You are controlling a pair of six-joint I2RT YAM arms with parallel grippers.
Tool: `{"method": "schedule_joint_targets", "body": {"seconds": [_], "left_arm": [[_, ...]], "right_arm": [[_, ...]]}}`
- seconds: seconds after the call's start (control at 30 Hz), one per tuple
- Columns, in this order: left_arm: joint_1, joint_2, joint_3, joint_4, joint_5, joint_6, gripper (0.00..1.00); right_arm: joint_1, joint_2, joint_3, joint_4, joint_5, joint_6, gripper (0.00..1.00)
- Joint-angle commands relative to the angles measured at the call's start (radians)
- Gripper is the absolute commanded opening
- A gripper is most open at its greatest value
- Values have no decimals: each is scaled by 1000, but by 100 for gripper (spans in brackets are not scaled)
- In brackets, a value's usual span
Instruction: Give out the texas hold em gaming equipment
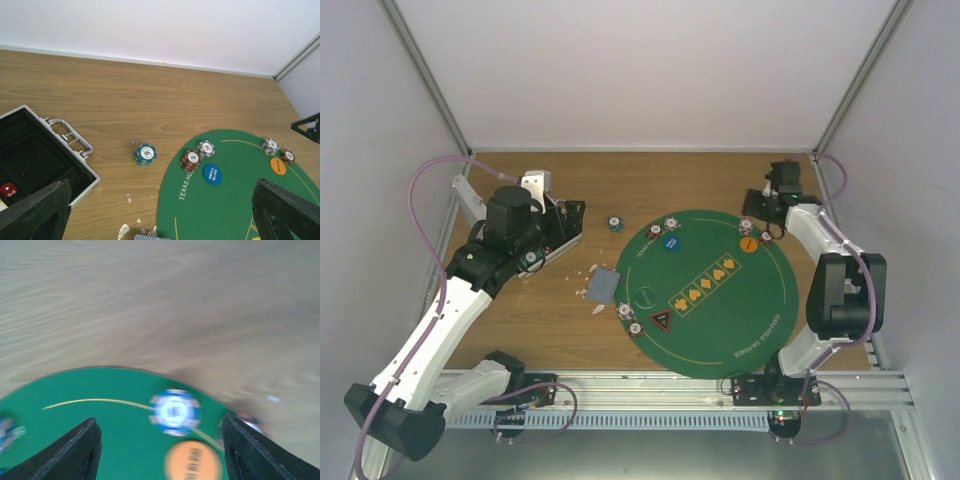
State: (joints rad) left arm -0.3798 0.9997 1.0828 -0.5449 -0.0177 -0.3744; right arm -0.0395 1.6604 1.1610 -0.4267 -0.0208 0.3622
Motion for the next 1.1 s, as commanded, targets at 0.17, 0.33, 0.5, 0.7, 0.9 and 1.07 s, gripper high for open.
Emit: {"method": "schedule_joint_targets", "body": {"seconds": [0.17, 0.33, 0.5, 0.7, 0.9, 1.07], "left_arm": [[8, 1, 25, 27, -13, 9, 99], [8, -5, 23, 27, -11, 8, 99], [7, -11, 22, 24, -16, 7, 99], [10, -16, 16, 26, -15, 6, 99], [12, -20, 11, 28, -14, 5, 99], [13, -20, 9, 30, -14, 5, 99]], "right_arm": [[415, 149, 242, -78, -9, -78, 77], [535, 314, 403, -90, -92, -134, 86], [626, 487, 594, -159, -93, -198, 92], [685, 607, 756, -221, -71, -228, 94], [730, 674, 838, -262, -34, -244, 94], [744, 735, 918, -317, 17, -238, 92]]}}
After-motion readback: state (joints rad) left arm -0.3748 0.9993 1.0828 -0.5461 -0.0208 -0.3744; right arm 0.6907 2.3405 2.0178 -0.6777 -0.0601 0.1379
